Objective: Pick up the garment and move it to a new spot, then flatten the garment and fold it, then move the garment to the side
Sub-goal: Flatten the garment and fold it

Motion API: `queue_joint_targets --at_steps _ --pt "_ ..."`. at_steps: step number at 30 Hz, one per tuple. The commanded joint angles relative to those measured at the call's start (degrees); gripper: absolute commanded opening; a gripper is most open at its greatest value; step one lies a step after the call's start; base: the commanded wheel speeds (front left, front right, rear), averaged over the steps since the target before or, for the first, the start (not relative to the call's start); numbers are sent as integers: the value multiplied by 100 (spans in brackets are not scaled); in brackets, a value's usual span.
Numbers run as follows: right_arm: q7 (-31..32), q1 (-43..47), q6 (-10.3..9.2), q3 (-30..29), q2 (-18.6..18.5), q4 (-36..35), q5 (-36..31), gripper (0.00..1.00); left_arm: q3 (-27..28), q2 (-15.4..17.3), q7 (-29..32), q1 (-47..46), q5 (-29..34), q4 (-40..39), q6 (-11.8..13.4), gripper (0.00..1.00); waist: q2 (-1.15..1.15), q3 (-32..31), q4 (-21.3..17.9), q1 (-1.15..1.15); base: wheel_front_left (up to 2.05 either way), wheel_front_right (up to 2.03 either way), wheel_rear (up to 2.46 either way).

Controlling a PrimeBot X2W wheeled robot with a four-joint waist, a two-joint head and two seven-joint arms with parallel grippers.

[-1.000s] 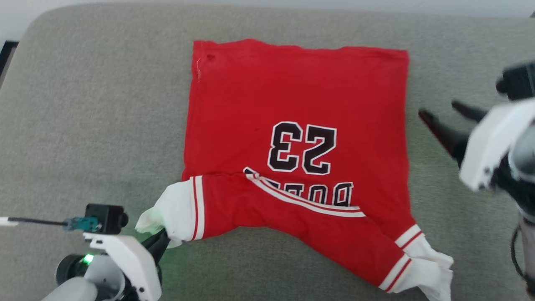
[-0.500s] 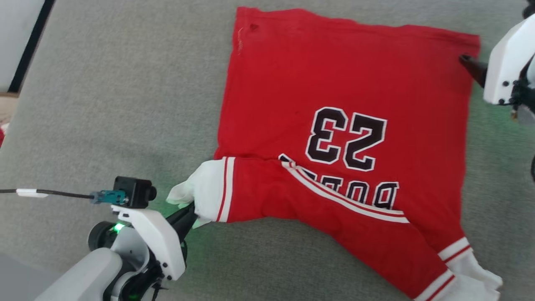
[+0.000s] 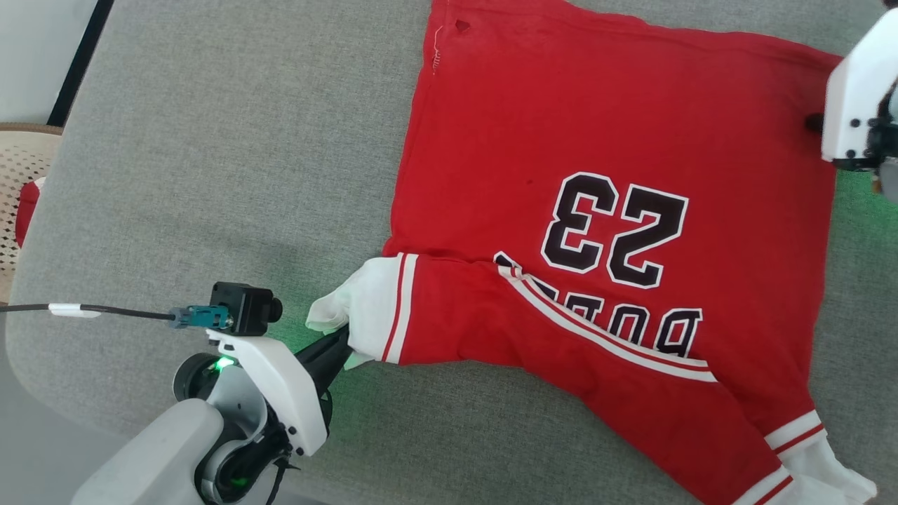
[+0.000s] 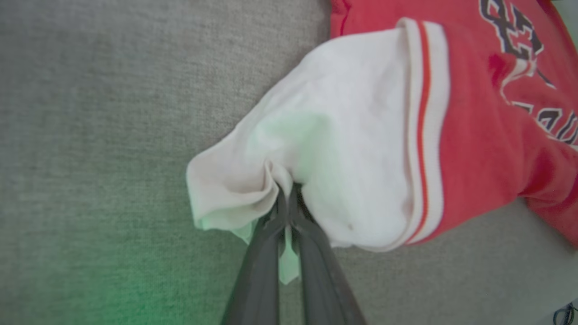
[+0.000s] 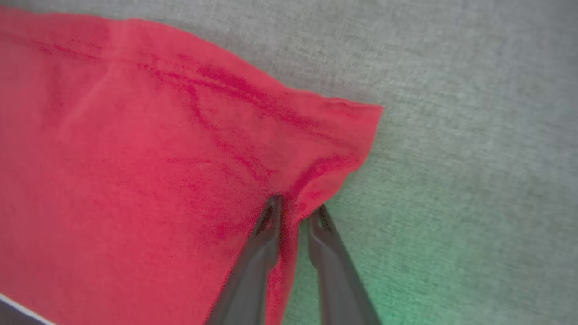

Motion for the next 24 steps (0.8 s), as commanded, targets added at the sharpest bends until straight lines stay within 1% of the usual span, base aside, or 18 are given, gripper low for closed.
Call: queue_joint_targets --at_steps 1,6,11,16,19,24 --pt "146 526 12 143 172 361 52 0 -3 14 8 -33 53 215 87 0 -1 -28 -48 0 0 0 0" --pt "184 469 12 415 14 -104 597 0 62 118 -65 -51 74 272 85 0 -1 -172 -261 0 0 0 0" --pt "177 751 6 839 -290 -940 1162 0 138 284 -129 21 93 198 139 0 -1 -331 -573 0 0 0 0" --pt "373 1309 6 1054 -564 -1902 1714 0 207 499 -119 118 64 56 229 0 -1 -483 -922 0 0 0 0" --pt "547 1787 6 1032 -699 -2568 2032 0 254 643 -93 184 47 -51 305 0 -1 -558 -1120 0 0 0 0" --pt "972 2780 7 769 -740 -3690 2326 0 299 844 -44 275 16 -265 408 0 -1 -638 -1399 0 0 0 0"
